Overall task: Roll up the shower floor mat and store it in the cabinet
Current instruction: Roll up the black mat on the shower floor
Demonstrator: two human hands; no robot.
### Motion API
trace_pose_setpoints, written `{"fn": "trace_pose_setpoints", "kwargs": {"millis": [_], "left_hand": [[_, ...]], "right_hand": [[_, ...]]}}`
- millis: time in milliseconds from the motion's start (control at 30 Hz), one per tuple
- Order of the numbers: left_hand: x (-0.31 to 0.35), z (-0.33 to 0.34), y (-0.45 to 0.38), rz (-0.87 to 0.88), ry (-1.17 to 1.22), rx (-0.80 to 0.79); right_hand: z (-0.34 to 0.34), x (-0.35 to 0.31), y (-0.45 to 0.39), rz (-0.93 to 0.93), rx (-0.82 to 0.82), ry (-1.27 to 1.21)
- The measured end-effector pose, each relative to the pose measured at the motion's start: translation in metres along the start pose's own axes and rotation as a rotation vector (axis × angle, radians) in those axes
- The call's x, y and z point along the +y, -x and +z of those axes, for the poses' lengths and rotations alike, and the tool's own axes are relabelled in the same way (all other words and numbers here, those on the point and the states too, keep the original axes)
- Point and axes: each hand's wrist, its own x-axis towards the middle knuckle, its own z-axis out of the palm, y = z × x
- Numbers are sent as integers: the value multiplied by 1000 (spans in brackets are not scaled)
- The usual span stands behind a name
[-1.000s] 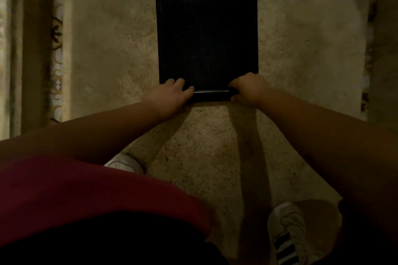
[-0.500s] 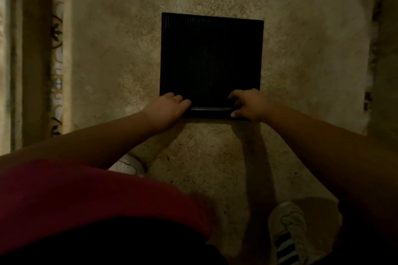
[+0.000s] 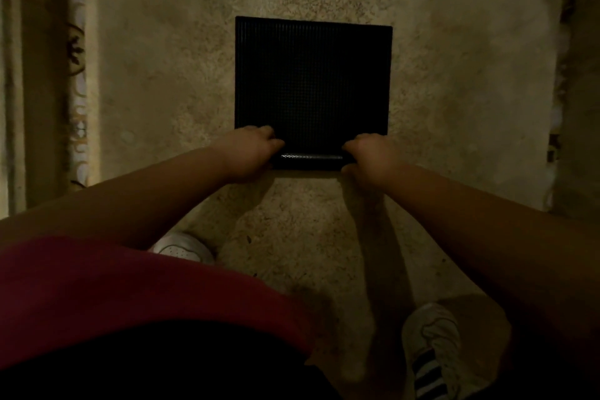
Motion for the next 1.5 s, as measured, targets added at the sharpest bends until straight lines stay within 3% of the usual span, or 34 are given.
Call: {"fn": "trace_pose_setpoints", "kwargs": {"millis": [167,267,400,500,667,800,1033,1100,1233,1500], "left_hand": [[9,-1,1,-66,-67,68],[4,-16,-9,-82,95,-1],[-2,-22,-24,-94,117,-120],[-7,-27,-32,-98,157,-155],[-12,-26,-25,-107,126,42],[12,-2,-8,-11,-107,217],[14,6,-11,-30,-407,162],[13,4,-21,-40,-454,118],[9,-5,-31,-104,-360,125],[14,-12,-33,-177,-216,176]], "right_hand": [[-19,3,-12,21,-99,-64],[-22,6,-7,17,-68,-156],[-5,-3,12,-77,65,17],[-7,-12,11,-9,129,33],[-30,-5,-15,25,-24,40],[-29,-5,-17,20,13,42],[-20,1,-10,-15,43,-65],[-7,3,0,-26,131,54],[1,-4,1,31,233,193],[-26,2,-10,-33,172,151]]}}
